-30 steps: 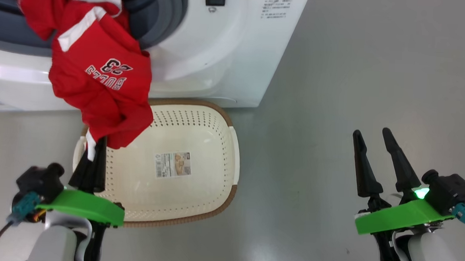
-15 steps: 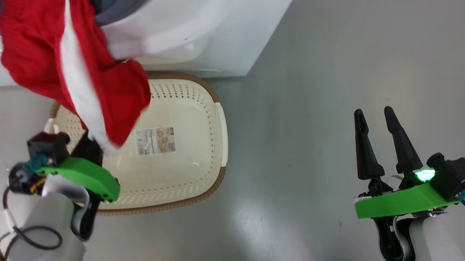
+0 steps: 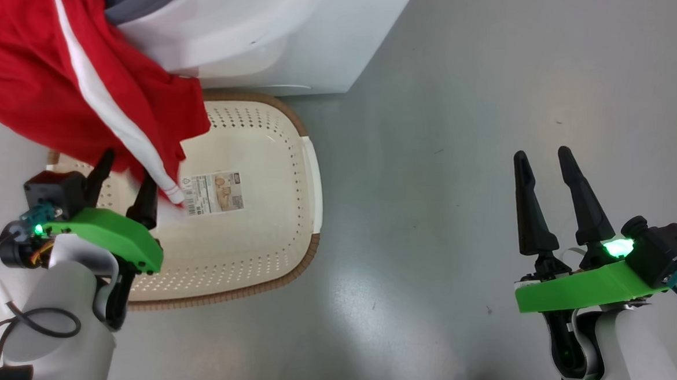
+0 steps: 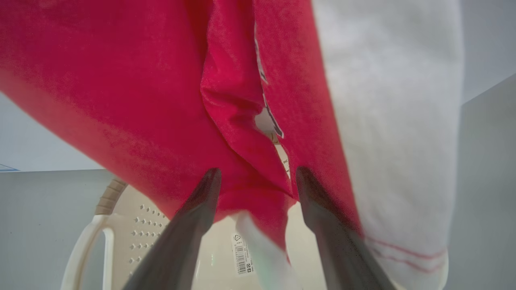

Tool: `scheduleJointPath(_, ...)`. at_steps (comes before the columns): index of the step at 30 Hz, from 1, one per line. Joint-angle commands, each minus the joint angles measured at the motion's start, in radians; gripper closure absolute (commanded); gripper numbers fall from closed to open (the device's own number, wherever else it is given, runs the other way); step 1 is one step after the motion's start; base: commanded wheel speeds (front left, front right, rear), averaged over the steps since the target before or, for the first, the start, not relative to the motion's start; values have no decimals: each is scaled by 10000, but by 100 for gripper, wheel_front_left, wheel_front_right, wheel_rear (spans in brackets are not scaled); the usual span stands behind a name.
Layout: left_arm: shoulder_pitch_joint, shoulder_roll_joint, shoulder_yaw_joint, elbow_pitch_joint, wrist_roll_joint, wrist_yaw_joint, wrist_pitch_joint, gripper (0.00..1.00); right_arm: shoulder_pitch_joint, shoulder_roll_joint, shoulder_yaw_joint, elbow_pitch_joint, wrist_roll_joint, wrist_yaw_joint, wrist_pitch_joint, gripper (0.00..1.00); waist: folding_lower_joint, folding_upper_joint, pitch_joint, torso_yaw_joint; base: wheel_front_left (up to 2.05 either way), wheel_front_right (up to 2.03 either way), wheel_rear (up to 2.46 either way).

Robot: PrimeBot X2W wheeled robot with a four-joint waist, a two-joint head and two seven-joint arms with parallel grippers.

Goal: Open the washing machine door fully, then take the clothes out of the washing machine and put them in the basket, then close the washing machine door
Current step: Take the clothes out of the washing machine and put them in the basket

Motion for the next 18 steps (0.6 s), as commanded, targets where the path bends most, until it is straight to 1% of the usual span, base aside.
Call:
scheduleJointPath(1,68,325,342,-141,-127,14,-51,0,105,-22,164,-227,-7,65,-65,0,0,-1,-43,67,0,0,0)
scheduleJointPath(8,393,146,796,-570,-221,14,-51,0,69,-22,121,-155,-85,65,-65,0,0,-1,-276,306,0,0,0)
scheduleJointPath(18,993,-201,1224,-2068,-102,13,-51,0,198,-22,-70,-125,-282,65,-65,0,0,-1,-522,693,0,0,0)
